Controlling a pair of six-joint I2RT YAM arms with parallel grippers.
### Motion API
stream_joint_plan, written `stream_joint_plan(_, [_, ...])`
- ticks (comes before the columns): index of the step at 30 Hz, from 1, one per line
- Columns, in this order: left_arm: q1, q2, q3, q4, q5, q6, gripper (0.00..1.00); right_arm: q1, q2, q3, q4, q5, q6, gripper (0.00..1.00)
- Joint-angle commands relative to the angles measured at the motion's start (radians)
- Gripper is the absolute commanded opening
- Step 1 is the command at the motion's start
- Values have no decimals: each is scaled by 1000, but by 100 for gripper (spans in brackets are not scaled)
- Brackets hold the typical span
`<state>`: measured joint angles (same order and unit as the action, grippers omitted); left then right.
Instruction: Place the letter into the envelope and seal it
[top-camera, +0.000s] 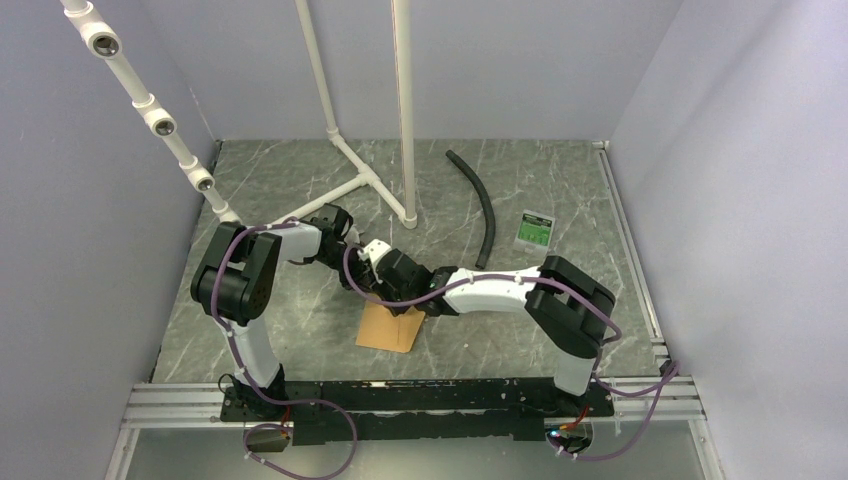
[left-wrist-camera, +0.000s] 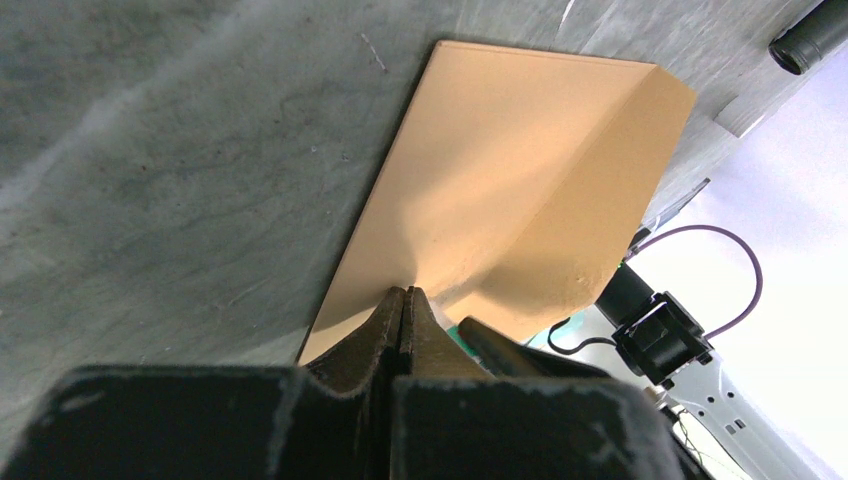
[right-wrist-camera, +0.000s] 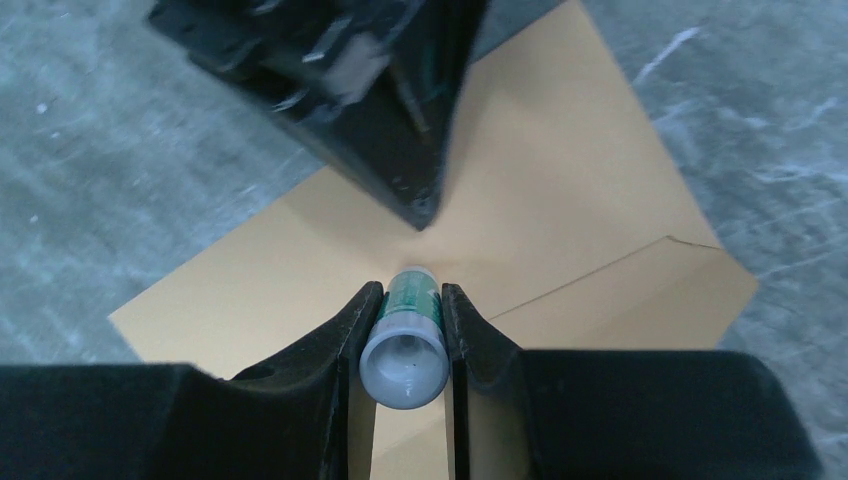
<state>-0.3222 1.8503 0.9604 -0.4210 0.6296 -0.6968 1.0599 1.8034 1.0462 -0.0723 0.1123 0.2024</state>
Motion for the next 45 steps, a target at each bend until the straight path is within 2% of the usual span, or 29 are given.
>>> stream_joint_plan(1, [-23,70,-57,18,-202,38,2,-69,56,-17,-119,104,-11,0])
stream_joint_plan(5, [-23,71,-56,20,-202,39,2,-74,27,-14,-127,74,-27,0])
stream_joint_plan(9, [-23,74,-55,23,-200,38,2,-18,-2,-39,-122,2,-46,0])
stream_joint_plan(17, [-23,75,-59,25,-196,27,2,35,-49,-120,-115,-91,27,0])
stream_joint_plan(21, [-23,77,-61,28,-197,25,3,47,-61,-141,-118,-94,33,0])
stream_joint_plan(24, [-23,81,-60,24,-196,29,3,40,-21,-119,-137,-36,28,0])
stream_joint_plan(29, [-23,77,-57,17,-197,35,2,-18,25,-64,-170,76,28,0])
stream_joint_plan(33, [-23,74,-58,22,-196,33,2,-79,15,-45,-173,97,15,0])
stream_joint_plan(37, [-23,77,-57,24,-192,29,2,-84,21,-19,-180,72,-7,0])
stream_joint_plan(45, [-23,79,-58,33,-189,19,2,16,-13,-49,-161,-61,-22,0])
